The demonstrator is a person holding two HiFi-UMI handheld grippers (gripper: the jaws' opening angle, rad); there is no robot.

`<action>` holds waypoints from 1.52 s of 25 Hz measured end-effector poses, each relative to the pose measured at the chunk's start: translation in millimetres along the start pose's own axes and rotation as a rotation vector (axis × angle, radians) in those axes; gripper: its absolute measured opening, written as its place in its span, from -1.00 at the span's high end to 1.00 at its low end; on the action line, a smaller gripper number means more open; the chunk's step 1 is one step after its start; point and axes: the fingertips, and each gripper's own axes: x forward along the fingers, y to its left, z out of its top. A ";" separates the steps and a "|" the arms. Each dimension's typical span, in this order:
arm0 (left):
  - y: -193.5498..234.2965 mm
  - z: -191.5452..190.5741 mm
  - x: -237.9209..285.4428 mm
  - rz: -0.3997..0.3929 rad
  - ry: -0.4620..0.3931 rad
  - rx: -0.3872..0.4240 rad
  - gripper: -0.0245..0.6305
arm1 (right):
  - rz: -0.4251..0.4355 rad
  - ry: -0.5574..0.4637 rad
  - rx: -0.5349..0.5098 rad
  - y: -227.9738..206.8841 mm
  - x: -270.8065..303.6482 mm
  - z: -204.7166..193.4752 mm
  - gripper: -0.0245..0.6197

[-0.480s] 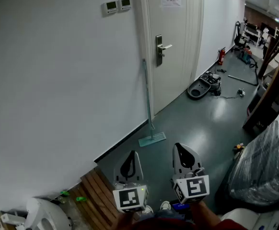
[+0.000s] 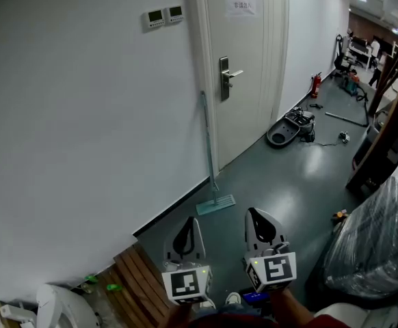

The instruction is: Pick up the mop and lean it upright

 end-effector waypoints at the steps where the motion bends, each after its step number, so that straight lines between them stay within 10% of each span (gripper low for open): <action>1: -3.2 0.5 1.2 0.004 -0.002 0.000 0.88 | 0.005 -0.001 -0.005 -2.9 -0.3 0.4 0.87; 17: -19.0 -20.9 31.1 0.030 0.022 -0.002 0.88 | 0.007 -0.019 0.004 -43.0 24.3 -9.7 0.87; 38: 112.2 -34.6 190.3 -0.001 0.027 -0.018 0.88 | -0.022 -0.033 0.016 -28.2 225.4 -17.1 0.87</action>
